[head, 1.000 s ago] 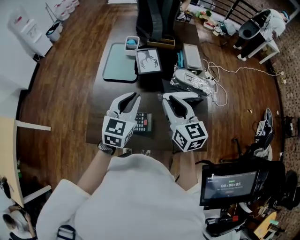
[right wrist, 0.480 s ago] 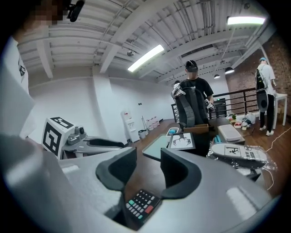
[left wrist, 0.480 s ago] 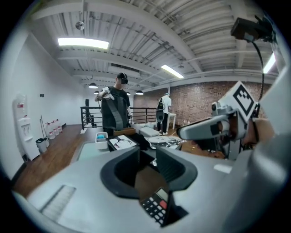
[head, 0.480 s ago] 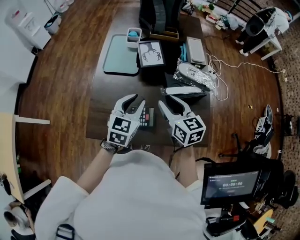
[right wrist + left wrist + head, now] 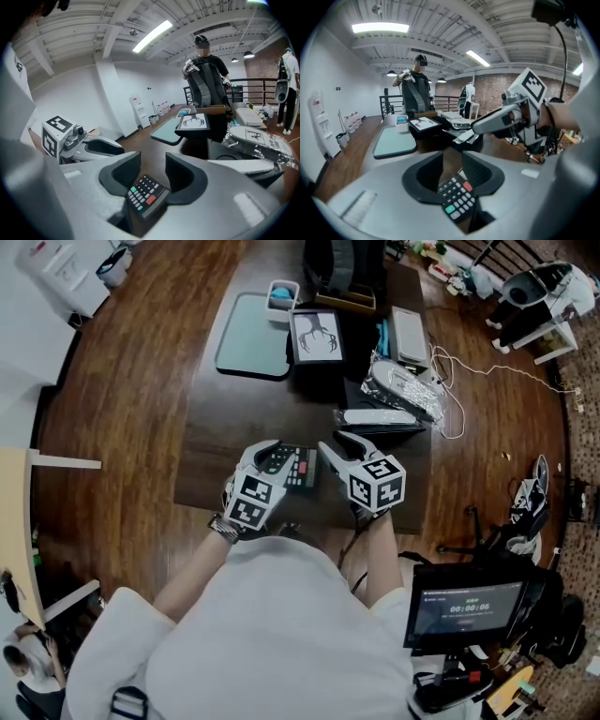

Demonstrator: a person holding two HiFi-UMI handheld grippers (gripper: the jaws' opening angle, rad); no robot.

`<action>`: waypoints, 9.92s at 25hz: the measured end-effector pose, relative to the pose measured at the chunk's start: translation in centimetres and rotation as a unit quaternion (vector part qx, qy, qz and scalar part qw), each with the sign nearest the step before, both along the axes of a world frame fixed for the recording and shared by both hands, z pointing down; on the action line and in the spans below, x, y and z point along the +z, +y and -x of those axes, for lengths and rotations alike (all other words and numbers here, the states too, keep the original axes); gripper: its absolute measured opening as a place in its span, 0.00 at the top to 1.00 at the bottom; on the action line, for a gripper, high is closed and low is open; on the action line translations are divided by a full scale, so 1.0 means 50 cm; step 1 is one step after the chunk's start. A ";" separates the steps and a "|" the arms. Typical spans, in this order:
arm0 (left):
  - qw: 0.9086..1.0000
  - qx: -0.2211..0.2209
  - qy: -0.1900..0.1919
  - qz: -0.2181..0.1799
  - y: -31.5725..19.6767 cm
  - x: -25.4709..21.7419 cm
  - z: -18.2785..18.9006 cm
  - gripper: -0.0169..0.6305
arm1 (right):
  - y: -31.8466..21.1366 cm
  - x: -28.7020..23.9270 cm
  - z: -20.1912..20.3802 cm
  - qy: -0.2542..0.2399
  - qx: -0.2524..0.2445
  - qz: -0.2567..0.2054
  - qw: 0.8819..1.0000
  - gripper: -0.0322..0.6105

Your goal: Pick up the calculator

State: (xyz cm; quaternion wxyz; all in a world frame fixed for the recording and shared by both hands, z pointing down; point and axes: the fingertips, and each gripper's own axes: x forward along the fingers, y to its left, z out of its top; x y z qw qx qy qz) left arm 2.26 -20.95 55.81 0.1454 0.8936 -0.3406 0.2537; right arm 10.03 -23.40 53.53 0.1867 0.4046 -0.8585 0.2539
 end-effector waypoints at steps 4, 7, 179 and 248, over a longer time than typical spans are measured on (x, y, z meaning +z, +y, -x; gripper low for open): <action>1.000 -0.014 0.000 0.022 0.008 0.035 0.020 0.75 | 0.001 0.052 0.004 -0.005 -0.011 0.036 0.999 0.71; 0.998 -0.027 0.000 0.054 0.027 0.079 0.033 0.74 | 0.007 0.084 0.009 -0.009 -0.022 0.064 0.998 0.71; 0.941 0.144 0.192 -0.238 -0.055 -0.471 0.028 0.81 | 0.028 -0.554 -0.066 -0.055 0.119 -0.389 0.912 0.82; 0.950 0.138 0.175 -0.219 0.761 -0.424 0.024 0.81 | 0.838 -0.508 -0.073 -0.074 0.122 -0.363 0.921 0.82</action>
